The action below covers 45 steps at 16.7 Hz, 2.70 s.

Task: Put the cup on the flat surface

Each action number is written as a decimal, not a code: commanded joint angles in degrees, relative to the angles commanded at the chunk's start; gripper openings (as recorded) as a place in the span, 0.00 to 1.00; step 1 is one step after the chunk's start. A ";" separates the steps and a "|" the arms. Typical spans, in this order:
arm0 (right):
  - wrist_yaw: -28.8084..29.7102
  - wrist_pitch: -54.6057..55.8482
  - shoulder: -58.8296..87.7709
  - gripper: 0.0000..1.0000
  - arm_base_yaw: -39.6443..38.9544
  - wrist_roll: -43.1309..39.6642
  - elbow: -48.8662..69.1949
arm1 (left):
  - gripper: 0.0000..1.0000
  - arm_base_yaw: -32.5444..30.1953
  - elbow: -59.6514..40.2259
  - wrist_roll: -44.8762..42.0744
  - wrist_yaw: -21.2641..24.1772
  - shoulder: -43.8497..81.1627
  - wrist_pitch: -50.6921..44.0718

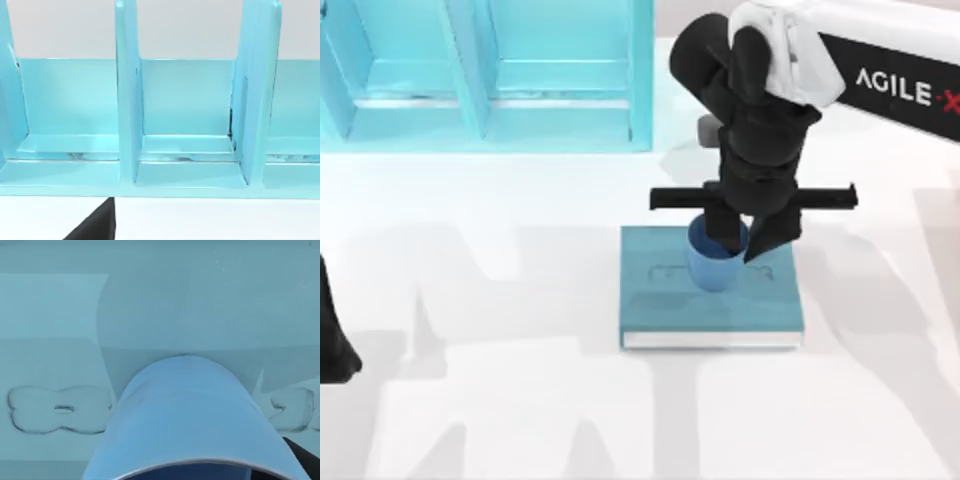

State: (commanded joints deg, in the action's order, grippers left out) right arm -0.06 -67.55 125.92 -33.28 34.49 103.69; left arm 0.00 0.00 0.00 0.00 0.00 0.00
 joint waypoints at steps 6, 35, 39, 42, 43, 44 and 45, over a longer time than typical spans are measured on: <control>0.09 -2.13 0.33 0.00 0.03 -0.06 1.38 | 1.00 0.00 0.00 0.00 0.00 0.00 0.00; -1.24 -35.56 25.99 0.00 20.82 -20.64 62.18 | 1.00 0.00 0.00 0.00 0.00 0.00 0.00; -1.26 -35.83 26.26 0.00 21.06 -20.87 62.60 | 1.00 0.00 0.00 0.00 0.00 0.00 0.00; -1.08 -35.06 26.15 0.00 20.75 -20.77 61.62 | 1.00 0.00 0.00 0.00 0.00 0.00 0.00; -1.00 -34.09 25.86 0.00 20.66 -20.74 60.27 | 1.00 0.00 0.00 0.00 0.00 0.00 0.00; -0.93 -32.72 25.37 0.00 20.56 -20.71 58.32 | 1.00 0.00 0.00 0.00 0.00 0.00 0.00; -0.89 -30.98 24.69 0.00 20.44 -20.66 55.77 | 1.00 0.00 0.00 0.00 0.00 0.00 0.00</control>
State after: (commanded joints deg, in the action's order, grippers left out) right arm -0.95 -98.53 150.60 -12.84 13.83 159.46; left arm 0.00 0.00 0.00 0.00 0.00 0.00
